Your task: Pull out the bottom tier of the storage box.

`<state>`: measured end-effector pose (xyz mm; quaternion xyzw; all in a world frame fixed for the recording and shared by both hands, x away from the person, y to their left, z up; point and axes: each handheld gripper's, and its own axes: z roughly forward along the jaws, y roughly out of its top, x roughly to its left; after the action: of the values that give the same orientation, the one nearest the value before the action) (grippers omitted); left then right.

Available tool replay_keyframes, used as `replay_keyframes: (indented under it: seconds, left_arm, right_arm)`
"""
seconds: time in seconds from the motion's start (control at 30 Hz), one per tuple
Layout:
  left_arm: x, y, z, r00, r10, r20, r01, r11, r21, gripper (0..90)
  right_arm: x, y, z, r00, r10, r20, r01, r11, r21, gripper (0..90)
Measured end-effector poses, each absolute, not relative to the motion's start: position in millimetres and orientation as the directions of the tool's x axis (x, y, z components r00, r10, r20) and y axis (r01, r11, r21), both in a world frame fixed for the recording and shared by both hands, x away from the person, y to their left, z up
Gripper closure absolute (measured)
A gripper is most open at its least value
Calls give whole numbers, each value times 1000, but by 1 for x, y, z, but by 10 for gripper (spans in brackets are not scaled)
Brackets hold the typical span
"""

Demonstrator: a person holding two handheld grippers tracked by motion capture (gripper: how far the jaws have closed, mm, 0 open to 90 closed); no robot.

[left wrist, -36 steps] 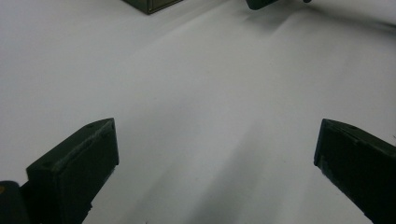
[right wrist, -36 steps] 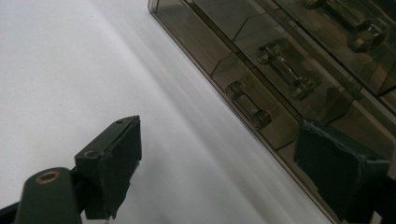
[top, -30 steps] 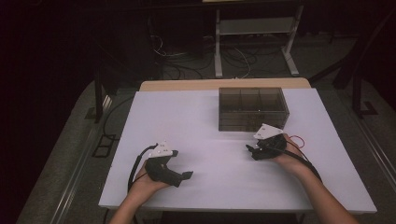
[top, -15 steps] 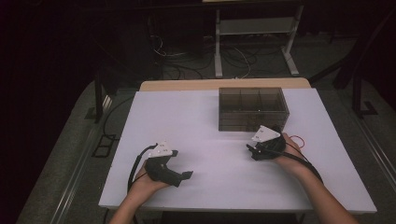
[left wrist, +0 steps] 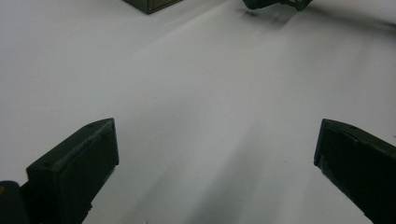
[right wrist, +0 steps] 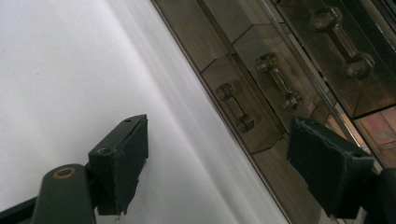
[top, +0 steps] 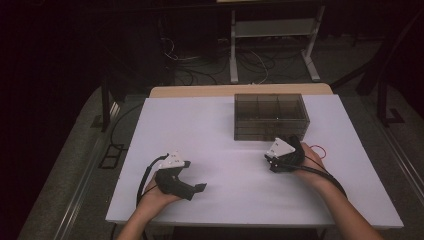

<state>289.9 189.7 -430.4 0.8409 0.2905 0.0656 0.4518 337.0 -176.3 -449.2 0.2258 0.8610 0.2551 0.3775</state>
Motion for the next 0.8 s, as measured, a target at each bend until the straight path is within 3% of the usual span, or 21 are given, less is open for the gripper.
replay_keyframes:
  seconds: [0.8]
  left_arm:
    - [290, 190, -430, 823, 548, -151, 429, -424, 798, 0]
  right_arm:
    - [332, -170, -455, -570, 495, -655, 137, 844, 518, 219]
